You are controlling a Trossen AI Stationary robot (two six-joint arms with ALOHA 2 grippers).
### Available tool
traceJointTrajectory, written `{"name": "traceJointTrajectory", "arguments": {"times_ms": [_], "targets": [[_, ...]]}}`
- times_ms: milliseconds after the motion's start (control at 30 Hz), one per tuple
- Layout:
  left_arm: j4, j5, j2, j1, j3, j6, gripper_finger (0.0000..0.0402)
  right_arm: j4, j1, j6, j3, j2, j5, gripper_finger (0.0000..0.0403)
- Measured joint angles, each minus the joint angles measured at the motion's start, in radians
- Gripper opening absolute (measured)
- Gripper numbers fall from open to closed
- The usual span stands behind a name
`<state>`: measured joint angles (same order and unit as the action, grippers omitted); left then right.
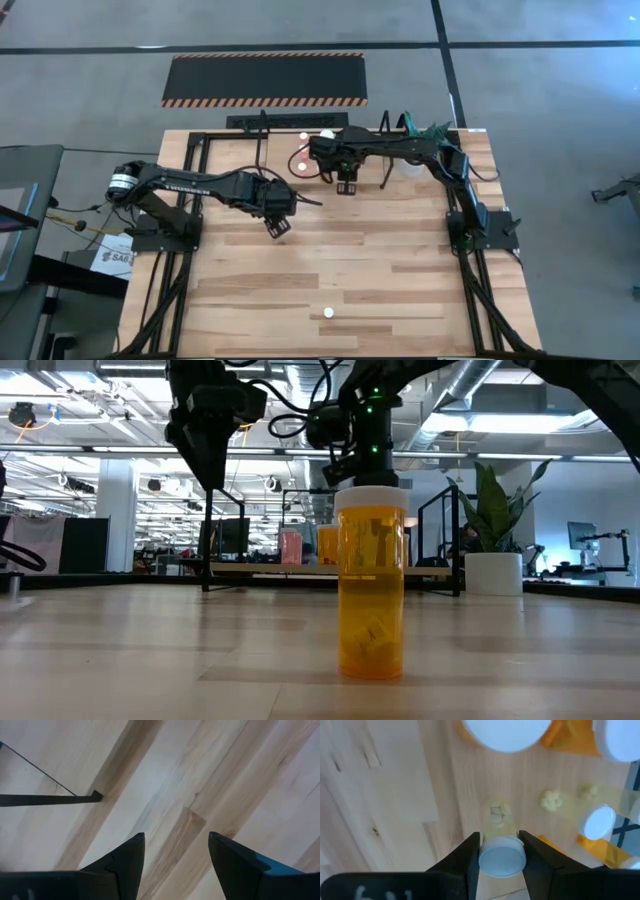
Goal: Pick and place medicine bottles onto shelf by color
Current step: Put the yellow pill bottle on the shelf aligned with the other yellow pill bottles
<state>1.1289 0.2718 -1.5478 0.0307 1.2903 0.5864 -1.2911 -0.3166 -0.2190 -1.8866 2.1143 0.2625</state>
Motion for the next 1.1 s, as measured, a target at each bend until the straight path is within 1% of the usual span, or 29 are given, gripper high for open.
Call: {"name": "traceJointTrajectory", "arguments": {"times_ms": [200,467,867,1100], "targets": [[0.002,-0.005,0.000,0.000,0.000,0.022,0.0206,0.024,0.003,0.007,0.001,0.000,-0.049,0.0138],[0.008,-0.005,0.000,0.003,0.000,0.039,0.0206,-0.001,0.005,-0.001,0.001,0.000,-0.052,0.0141],[0.005,-0.005,0.000,0.003,0.000,0.045,0.0206,0.051,0.000,-0.033,0.001,0.001,-0.052,0.0140],[0.005,-0.001,0.000,0.003,0.000,0.048,0.0206,0.007,0.000,-0.041,0.005,0.000,-0.052,0.0136]]}}
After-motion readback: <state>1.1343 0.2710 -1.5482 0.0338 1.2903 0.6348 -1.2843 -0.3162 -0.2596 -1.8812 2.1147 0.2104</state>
